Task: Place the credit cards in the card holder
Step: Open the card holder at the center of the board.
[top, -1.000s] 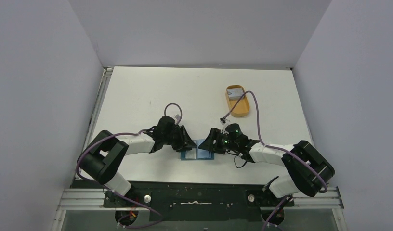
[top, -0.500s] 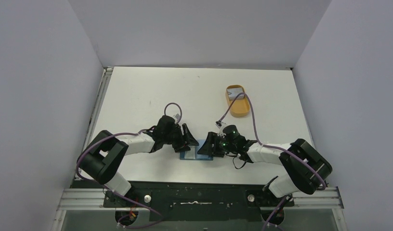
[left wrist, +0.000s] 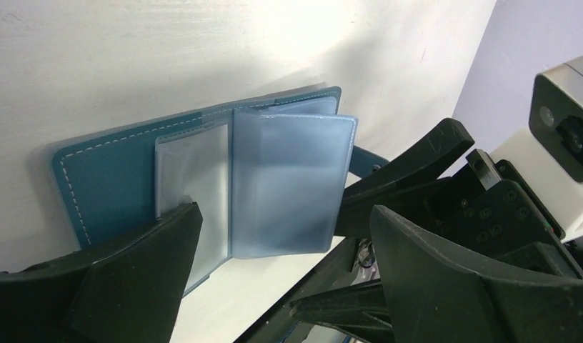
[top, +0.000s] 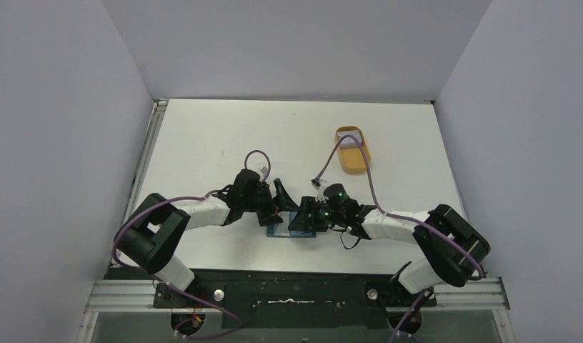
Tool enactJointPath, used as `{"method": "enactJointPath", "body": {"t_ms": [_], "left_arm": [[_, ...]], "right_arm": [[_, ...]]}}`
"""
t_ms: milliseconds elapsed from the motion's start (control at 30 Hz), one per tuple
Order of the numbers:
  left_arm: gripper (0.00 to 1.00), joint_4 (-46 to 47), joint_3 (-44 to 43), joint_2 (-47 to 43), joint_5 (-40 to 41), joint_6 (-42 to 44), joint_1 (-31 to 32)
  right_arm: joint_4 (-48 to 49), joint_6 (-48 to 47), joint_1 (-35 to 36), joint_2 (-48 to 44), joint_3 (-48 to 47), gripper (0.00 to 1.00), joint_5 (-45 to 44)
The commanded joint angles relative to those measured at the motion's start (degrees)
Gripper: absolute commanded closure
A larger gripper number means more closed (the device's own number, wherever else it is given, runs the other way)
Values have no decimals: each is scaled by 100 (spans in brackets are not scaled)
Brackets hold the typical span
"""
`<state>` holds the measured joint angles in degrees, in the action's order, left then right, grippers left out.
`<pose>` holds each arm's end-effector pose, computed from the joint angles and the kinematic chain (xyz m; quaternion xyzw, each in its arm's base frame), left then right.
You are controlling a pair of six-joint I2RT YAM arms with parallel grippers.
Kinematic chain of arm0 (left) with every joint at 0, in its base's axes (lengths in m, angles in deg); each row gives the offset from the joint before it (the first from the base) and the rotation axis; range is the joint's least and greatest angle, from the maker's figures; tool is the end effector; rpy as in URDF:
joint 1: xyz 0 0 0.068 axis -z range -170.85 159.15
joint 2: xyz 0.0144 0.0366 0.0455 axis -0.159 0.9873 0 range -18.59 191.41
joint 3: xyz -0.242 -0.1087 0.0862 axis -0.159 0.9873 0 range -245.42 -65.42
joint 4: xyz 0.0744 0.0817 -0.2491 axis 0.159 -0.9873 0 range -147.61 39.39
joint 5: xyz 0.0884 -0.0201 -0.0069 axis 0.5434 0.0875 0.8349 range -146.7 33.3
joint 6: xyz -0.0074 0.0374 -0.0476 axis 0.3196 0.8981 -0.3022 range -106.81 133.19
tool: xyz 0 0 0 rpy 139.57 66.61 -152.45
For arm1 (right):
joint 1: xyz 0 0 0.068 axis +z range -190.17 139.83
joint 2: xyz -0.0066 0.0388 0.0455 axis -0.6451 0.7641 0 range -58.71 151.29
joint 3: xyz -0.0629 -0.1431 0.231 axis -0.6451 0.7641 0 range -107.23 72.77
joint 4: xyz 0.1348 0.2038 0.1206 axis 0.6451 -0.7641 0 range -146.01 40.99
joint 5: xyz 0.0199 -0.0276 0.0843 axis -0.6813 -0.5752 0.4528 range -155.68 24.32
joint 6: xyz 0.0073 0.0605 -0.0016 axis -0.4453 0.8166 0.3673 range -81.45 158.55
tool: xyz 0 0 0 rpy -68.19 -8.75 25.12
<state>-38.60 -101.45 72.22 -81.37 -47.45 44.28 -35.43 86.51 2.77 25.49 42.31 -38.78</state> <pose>0.2390 -0.1916 0.1303 -0.1141 0.8919 -0.4215 0.1173 0.1913 0.2062 0.1370 -0.0593 0.8854 0.4401 0.1372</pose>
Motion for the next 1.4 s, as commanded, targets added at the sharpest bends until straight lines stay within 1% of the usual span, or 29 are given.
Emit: {"method": "enactJointPath", "body": {"t_ms": [0,200,633,900,1067,1167,1233,1367], "left_arm": [[11,30,-297,-129,74,52,-59],[10,-137,-480,-48,40,147,-62],[9,-436,-756,201,-50,407,-59],[10,-420,-831,413,-159,466,-51],[9,-312,-800,392,-211,355,-74],[5,-92,-699,309,-216,113,-164],[3,-94,-691,229,-185,76,-218],[3,-236,-690,18,-108,74,-331]], "right_arm": [[24,-264,108,-87,-307,46,-153],[-51,-348,160,-120,-430,46,-200],[-67,-369,171,-70,-557,45,-228],[296,-240,162,-149,-448,43,-307],[442,-194,162,-236,-379,43,-363],[437,-170,151,-238,-350,42,-414],[451,-124,133,-246,-299,42,-466],[394,-44,85,-236,-244,42,-556]]}}
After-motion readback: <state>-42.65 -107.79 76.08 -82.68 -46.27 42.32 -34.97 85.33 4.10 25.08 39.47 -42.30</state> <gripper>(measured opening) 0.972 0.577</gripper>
